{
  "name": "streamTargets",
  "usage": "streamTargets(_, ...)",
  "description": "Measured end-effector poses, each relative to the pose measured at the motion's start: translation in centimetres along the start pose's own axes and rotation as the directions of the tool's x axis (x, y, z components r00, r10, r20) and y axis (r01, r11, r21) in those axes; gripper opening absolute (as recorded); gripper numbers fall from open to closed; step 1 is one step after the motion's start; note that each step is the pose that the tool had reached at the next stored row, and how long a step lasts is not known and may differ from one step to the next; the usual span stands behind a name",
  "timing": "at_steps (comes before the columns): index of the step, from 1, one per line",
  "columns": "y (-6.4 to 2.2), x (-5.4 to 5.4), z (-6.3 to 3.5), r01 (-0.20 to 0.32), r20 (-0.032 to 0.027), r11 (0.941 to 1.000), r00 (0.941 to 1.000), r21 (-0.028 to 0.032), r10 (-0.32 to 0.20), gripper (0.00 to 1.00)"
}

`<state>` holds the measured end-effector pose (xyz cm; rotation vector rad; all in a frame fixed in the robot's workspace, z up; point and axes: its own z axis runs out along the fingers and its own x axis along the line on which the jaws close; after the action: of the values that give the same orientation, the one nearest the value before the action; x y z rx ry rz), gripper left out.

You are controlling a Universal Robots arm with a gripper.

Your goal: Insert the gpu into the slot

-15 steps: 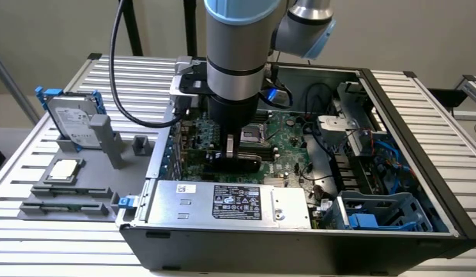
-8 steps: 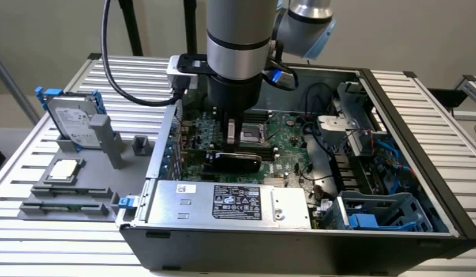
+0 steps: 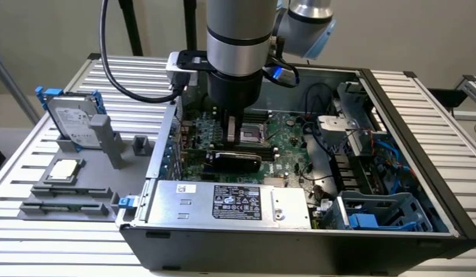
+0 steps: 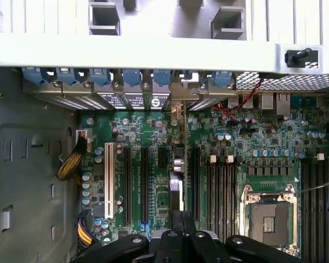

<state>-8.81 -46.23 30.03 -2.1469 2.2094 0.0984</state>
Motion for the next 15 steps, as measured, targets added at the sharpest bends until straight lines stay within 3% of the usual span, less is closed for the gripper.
streamTargets(15, 0.06, -0.04, 0.01, 0.0, -0.0002, 1.0, 1.0, 0.0, 0.0, 0.11)
